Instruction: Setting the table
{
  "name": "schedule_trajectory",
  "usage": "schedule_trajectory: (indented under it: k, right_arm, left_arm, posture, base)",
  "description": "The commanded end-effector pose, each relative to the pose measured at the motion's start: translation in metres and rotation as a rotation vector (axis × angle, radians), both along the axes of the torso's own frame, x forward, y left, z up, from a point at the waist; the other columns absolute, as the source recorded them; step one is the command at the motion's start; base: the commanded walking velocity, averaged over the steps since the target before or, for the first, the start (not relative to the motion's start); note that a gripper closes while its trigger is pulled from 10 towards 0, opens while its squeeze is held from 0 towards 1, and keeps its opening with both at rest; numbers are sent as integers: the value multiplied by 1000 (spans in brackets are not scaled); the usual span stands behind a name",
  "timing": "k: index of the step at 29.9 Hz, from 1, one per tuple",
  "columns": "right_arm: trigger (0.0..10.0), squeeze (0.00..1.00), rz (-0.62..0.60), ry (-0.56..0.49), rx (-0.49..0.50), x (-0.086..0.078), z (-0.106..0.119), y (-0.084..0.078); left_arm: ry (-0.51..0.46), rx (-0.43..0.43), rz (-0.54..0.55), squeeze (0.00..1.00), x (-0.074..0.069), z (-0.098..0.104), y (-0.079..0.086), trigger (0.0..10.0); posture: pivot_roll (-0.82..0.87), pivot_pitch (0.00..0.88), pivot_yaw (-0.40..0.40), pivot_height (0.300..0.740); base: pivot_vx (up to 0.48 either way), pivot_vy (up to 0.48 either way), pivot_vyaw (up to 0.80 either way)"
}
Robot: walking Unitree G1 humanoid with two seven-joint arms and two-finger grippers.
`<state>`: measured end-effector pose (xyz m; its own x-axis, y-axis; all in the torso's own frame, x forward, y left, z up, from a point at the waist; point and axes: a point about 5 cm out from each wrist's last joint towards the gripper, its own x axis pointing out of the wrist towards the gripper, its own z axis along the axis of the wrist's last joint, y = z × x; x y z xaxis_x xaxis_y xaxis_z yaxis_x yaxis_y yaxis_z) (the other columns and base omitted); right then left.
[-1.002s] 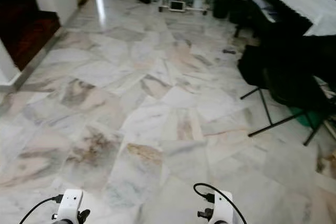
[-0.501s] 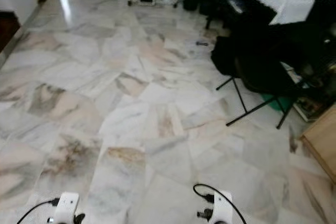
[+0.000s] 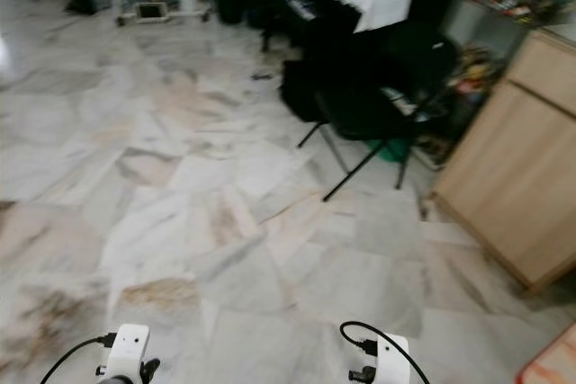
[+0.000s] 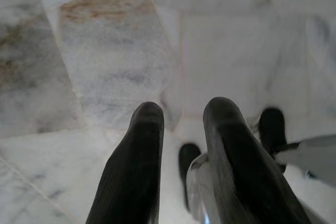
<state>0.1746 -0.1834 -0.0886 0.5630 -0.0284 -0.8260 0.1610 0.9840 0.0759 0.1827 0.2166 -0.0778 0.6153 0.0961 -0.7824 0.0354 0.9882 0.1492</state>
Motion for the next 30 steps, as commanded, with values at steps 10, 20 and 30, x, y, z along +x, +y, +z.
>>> schedule_trajectory:
  k: [10,20,30]
  right_arm:
    - [10000,0,-5,-1,-25,2,1,2]
    - [10000,0,-11,-2,-46,6,3,-3]
    - [10000,0,-156,-30,-75,4,5,-23]
  left_arm:
    - [5,28,-79,0,12,5,0,10000]
    - [-6,23,-104,0,22,8,-11,10000]
    - [6,33,-169,0,28,11,-15,10000]
  posture:
    - [180,0,-28,740]
    - [85,0,-6,740]
    - [9,0,58,740]
  base:
    - [0,0,-753]
    - [0,0,-731]
    - [0,0,-721]
